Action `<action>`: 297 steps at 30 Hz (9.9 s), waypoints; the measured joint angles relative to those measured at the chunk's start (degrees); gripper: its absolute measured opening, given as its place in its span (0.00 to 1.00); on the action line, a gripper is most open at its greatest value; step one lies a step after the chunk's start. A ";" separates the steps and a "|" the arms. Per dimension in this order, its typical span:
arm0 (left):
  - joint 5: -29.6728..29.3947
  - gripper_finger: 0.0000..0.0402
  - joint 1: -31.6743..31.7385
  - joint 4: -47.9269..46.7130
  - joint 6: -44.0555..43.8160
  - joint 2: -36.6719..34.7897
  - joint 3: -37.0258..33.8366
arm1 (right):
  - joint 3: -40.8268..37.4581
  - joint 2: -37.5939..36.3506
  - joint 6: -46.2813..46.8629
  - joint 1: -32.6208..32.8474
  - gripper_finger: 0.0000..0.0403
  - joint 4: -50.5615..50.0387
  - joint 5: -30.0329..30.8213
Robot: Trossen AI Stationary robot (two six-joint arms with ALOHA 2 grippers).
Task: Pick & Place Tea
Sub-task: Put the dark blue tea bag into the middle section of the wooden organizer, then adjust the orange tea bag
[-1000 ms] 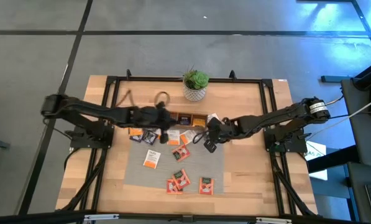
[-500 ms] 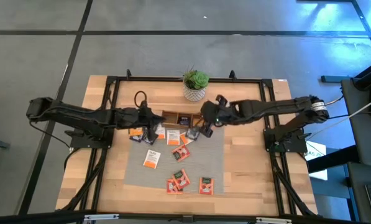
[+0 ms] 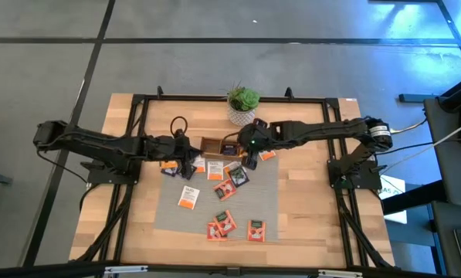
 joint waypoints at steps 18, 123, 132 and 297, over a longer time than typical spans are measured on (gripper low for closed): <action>-0.84 0.01 -6.49 24.93 -9.28 31.36 2.12 | -14.96 1.35 11.97 12.52 0.03 14.21 8.16; -2.64 0.01 -5.31 4.93 1.61 13.34 12.13 | -32.85 2.71 16.09 7.36 0.01 59.88 -2.80; -10.26 0.02 -5.35 -1.09 3.58 3.31 12.13 | -32.83 2.71 4.25 7.45 0.01 62.16 10.48; -2.82 0.01 -5.29 1.63 4.05 20.04 11.54 | -27.67 2.82 -1.44 2.59 0.30 39.81 7.96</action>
